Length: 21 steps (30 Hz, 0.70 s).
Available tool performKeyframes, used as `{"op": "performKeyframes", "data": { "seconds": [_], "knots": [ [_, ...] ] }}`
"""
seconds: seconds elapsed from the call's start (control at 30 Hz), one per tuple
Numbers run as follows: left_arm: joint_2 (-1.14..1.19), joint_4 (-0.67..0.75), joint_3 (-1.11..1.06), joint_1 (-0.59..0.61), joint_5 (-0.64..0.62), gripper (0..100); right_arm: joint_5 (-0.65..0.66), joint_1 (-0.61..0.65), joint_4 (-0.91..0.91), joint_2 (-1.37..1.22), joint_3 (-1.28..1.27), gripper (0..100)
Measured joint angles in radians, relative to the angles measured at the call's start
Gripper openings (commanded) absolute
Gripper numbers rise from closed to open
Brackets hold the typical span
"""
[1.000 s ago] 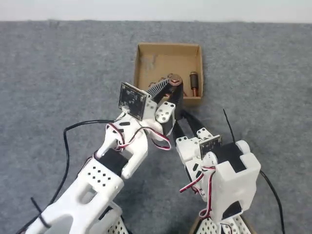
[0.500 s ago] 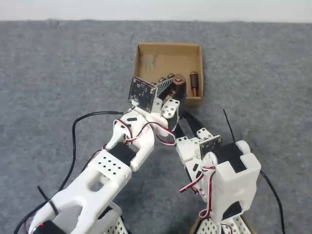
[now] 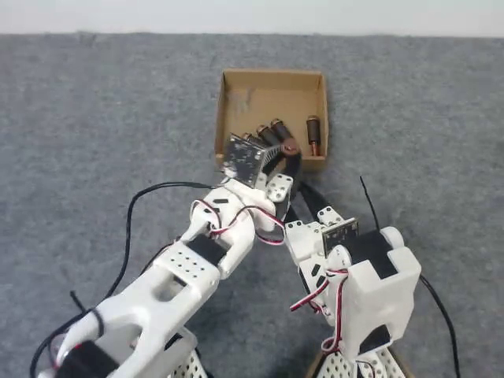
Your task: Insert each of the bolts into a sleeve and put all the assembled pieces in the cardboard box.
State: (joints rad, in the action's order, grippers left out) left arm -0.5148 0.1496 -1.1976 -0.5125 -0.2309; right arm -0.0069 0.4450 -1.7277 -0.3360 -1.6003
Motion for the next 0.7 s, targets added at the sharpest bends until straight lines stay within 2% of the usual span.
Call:
{"op": "performKeyframes", "data": {
  "seconds": [0.7],
  "knots": [
    [0.0,0.035,-0.126,-0.002,0.0,1,0.0,0.003,0.002,-0.003,0.0,0.7]
  ]
}}
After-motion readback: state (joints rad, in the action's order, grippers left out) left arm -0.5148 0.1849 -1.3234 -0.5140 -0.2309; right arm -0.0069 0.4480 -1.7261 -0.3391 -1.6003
